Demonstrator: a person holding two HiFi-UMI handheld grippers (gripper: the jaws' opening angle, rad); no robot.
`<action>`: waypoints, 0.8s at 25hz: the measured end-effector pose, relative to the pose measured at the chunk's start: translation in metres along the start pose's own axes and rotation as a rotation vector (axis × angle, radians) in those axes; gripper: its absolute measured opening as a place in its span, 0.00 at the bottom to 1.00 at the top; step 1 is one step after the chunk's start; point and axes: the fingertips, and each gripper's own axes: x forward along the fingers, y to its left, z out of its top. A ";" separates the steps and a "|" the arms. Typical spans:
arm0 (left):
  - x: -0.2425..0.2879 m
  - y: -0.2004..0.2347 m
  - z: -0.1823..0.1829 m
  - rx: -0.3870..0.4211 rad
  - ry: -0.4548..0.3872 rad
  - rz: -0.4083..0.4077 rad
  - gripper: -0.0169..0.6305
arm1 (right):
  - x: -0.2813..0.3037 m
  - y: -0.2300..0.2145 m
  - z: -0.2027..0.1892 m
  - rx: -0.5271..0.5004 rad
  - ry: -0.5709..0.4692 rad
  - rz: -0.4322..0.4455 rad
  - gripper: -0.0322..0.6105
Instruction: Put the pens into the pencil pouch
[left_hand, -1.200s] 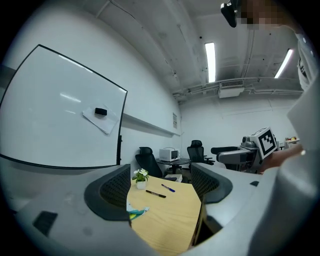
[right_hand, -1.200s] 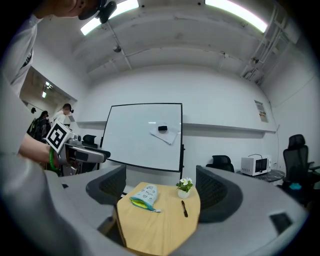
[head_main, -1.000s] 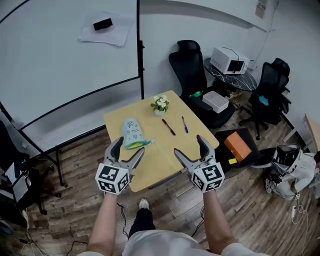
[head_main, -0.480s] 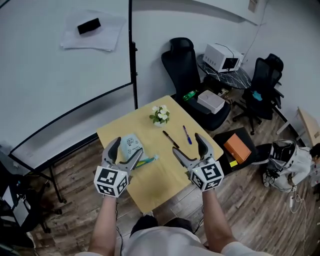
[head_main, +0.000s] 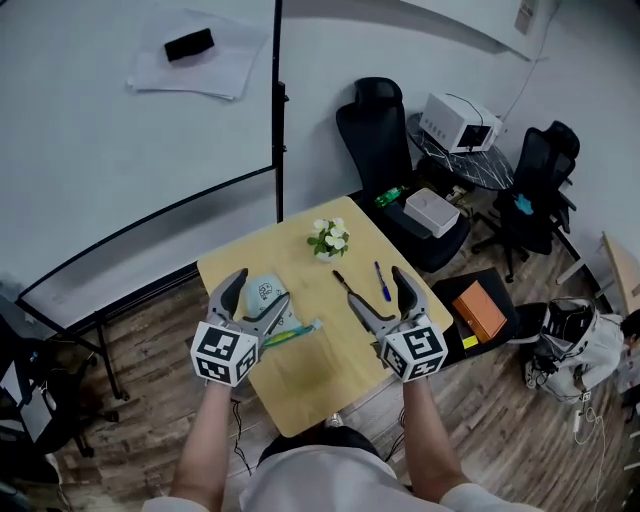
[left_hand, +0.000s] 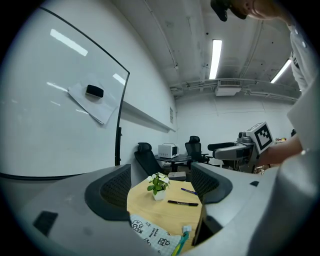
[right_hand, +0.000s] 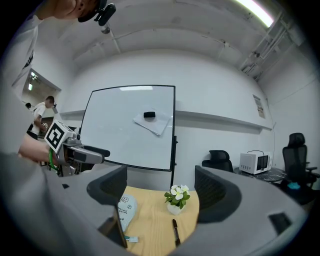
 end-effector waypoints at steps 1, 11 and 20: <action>0.001 0.002 -0.001 -0.001 0.004 0.009 0.56 | 0.001 -0.001 -0.001 0.005 0.000 0.004 0.68; 0.007 0.000 -0.023 -0.009 0.080 0.046 0.56 | 0.005 -0.015 -0.010 0.027 0.006 0.039 0.68; 0.011 -0.015 -0.113 0.032 0.337 -0.040 0.56 | 0.008 -0.009 -0.040 0.055 0.069 0.064 0.65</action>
